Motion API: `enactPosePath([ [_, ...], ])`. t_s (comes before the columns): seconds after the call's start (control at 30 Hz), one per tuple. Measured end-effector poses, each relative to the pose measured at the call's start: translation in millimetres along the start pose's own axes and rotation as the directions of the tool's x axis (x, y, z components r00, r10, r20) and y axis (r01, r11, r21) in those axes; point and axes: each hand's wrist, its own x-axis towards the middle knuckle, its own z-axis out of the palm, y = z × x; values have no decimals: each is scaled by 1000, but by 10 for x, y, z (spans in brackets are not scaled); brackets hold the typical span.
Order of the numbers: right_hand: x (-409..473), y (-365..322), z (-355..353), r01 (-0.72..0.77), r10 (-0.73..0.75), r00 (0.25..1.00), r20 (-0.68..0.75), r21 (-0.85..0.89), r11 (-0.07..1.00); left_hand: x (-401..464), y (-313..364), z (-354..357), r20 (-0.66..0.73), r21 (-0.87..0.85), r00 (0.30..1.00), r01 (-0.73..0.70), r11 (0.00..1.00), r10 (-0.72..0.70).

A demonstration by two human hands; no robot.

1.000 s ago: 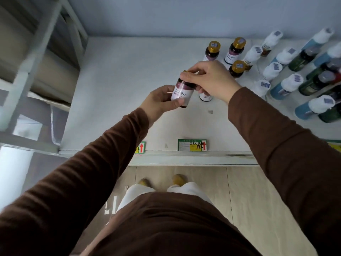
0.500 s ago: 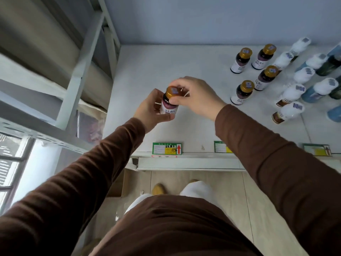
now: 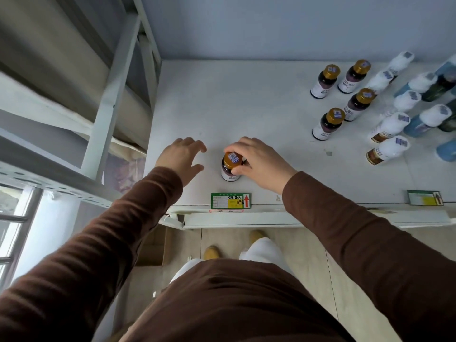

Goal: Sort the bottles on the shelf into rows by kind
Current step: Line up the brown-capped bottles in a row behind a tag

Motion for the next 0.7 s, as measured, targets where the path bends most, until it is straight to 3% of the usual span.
enactPosePath([
  [0.2,-33,41,-30,24,-24,1000,7,76,997,94,42,-83,28,94,999,43,995,-46],
  [0.33,-103,241,-277,9,3,993,-121,95,995,336,271,-230,43,87,999,21,996,-25],
  [0.57,-418,1131,-951,-179,171,931,-321,5,984,1139,1277,-356,49,-9,995,-91,996,91],
  [0.7,-537,1641,-1187,-296,267,906,-330,-40,954,1501,1843,-97,115,-110,987,-99,989,112],
])
